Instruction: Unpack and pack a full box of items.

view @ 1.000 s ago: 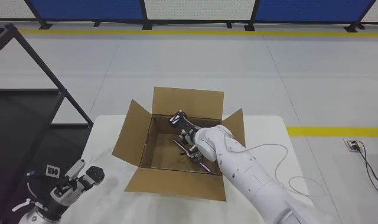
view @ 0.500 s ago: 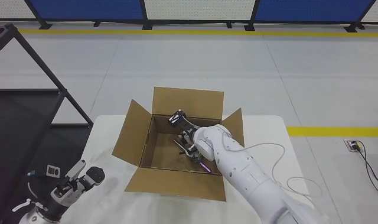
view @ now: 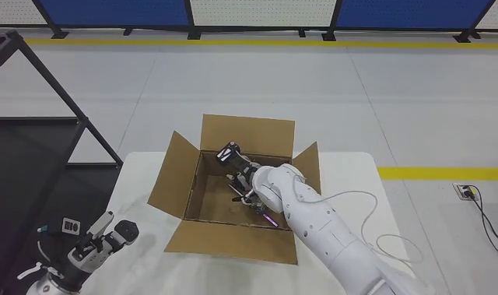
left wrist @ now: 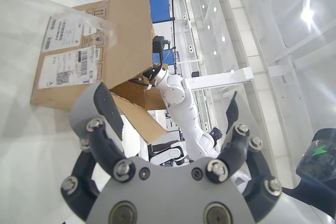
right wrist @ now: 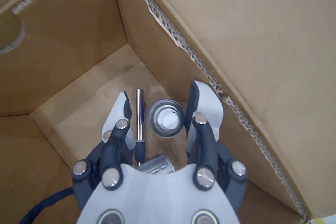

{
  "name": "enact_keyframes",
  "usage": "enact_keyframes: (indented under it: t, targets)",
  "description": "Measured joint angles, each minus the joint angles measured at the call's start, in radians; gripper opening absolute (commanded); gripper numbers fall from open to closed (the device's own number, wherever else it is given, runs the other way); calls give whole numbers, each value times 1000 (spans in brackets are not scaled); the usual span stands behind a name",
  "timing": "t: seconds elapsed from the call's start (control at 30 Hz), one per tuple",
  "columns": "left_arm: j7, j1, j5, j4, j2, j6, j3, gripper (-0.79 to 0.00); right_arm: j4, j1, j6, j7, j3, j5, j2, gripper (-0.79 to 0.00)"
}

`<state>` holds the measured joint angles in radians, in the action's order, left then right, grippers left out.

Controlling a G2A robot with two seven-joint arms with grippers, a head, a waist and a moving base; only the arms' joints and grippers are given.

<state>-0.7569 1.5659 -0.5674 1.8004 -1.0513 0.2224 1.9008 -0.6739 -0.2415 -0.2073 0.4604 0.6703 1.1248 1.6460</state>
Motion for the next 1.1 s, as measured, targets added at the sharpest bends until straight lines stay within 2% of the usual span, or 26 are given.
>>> enact_keyframes:
  t: [0.03,0.1,0.2,0.37,0.47,0.53,0.97,1.1]
  targets:
    - [-1,-2,0,-3,0,-1,-1,0,-49,-21,-8,-5,15,22,-15,-37]
    - [-4,-5,-1,-6,0,-4,-2,0,-140,-62,-20,-7,45,59,-43,0]
    - [-8,-10,-1,-11,1,-6,-3,0,-343,-163,-31,18,117,138,-97,0]
    - [-12,-15,-2,-15,1,-6,-6,0,-792,-418,-104,104,294,258,-188,0]
    - [-13,-17,-1,-15,1,-4,-7,0,-994,-545,-172,136,375,270,-216,0]
    - [-10,-17,-3,-16,1,0,-3,0,-1031,-556,-175,138,378,269,-217,0]
    - [-7,-16,-1,-17,1,2,1,0,-1004,-545,-171,136,375,268,-216,0]
    - [5,-14,8,-12,0,-6,-7,0,-1115,-601,-195,87,407,252,-225,0]
